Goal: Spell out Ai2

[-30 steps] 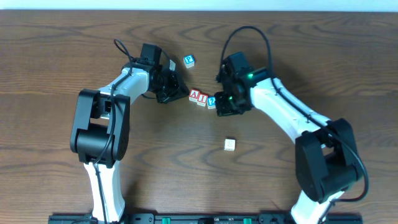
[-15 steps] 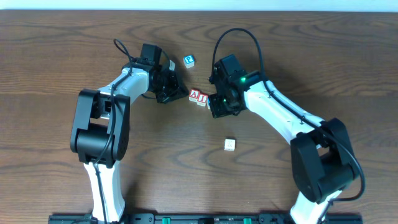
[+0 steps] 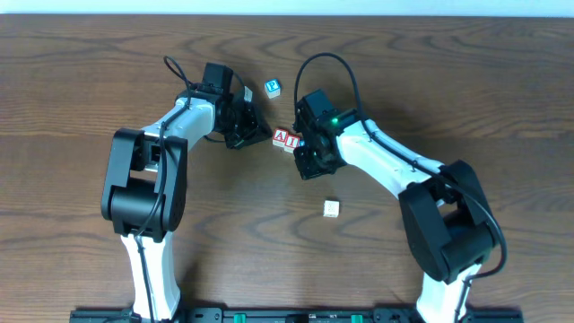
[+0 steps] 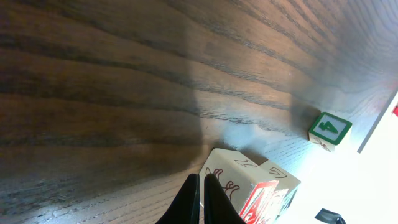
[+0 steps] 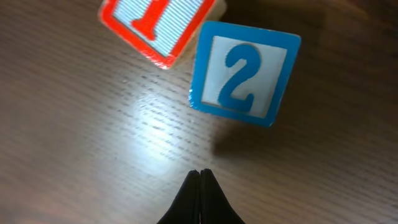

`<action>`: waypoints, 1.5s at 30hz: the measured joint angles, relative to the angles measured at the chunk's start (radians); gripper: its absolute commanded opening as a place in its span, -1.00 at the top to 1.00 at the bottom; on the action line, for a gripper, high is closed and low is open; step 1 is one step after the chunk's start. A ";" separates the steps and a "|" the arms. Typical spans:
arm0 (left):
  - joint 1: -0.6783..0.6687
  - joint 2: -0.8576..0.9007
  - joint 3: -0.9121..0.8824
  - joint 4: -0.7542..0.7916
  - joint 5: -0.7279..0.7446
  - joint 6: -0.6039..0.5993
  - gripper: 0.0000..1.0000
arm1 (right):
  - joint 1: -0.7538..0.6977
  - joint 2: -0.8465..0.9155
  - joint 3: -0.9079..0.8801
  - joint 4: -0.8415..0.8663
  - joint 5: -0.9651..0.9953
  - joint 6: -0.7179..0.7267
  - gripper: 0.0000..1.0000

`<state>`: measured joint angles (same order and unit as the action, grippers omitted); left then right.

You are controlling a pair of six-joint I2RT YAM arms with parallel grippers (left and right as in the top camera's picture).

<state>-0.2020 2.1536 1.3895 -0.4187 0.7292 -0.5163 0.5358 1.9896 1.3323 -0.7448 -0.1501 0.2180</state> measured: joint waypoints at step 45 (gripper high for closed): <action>0.000 0.000 0.000 -0.026 0.000 0.000 0.88 | 0.003 0.031 -0.002 0.137 0.066 0.029 0.96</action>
<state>-0.2020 2.1536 1.3899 -0.4446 0.7296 -0.5167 0.5392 2.0209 1.3304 -0.6079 -0.0841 0.2474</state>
